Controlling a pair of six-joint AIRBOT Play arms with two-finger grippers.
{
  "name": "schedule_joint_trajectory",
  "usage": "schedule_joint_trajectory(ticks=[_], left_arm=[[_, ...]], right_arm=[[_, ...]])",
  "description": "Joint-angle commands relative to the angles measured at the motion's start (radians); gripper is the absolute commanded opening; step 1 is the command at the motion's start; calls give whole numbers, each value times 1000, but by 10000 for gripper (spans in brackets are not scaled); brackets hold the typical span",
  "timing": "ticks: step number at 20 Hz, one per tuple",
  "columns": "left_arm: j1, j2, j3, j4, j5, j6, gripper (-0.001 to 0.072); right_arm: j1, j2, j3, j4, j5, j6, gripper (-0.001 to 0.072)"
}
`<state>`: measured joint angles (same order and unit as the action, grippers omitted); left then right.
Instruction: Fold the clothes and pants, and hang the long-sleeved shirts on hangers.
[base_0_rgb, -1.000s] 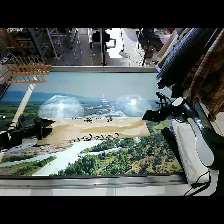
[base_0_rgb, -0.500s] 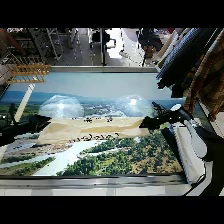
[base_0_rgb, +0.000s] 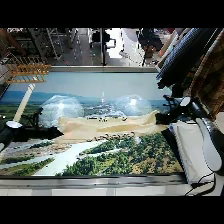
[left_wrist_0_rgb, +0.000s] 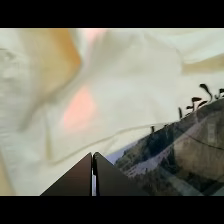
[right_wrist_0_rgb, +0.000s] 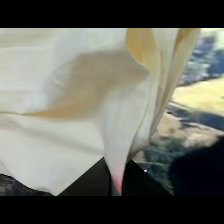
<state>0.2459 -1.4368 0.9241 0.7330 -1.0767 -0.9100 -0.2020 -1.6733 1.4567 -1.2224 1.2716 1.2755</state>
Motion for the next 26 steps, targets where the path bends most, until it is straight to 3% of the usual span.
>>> schedule_joint_trajectory(ticks=[1, 4, 6, 10, 12, 13, 14, 15, 16, 17, 18, 23, 26], left_arm=[[-135, -45, 0, 47, 129, -86, 7], [-187, -85, 0, 48, 245, -179, 7], [-138, -53, 19, 53, 204, -182, 7], [66, 120, 107, 52, -76, -175, 11], [158, 219, 113, 49, -179, -175, 11], [190, 256, 113, 52, -206, -175, 10], [207, 279, 113, 53, -216, -175, 11], [213, 290, 113, 53, -216, -175, 10], [212, 288, 113, 53, -214, -175, 10], [204, 279, 112, 53, -214, -175, 10], [196, 265, 112, 53, -214, -175, 11], [78, 117, 112, 52, -192, -145, 14], [-45, 10, 112, 52, -79, -145, 21]], right_arm=[[22, 153, 3, -95, 19, 101, 14], [188, 201, 3, 31, 18, 165, 14], [369, 194, 3, 84, -39, 237, 14], [780, 90, 3, 86, -495, 393, 15], [927, -19, 13, 143, -821, 410, 16], [978, -91, 56, 177, -910, 406, 17], [1014, -167, 130, 183, -911, 394, 126], [1036, -228, 213, 185, -864, 354, 357], [1046, -274, 306, 183, -767, 269, 432], [1044, -291, 373, 174, -671, 188, 446], [1024, -284, 417, 133, -589, 162, 505], [725, -146, 438, 66, -235, 260, 513], [542, -66, 336, 98, -58, 262, 526]])
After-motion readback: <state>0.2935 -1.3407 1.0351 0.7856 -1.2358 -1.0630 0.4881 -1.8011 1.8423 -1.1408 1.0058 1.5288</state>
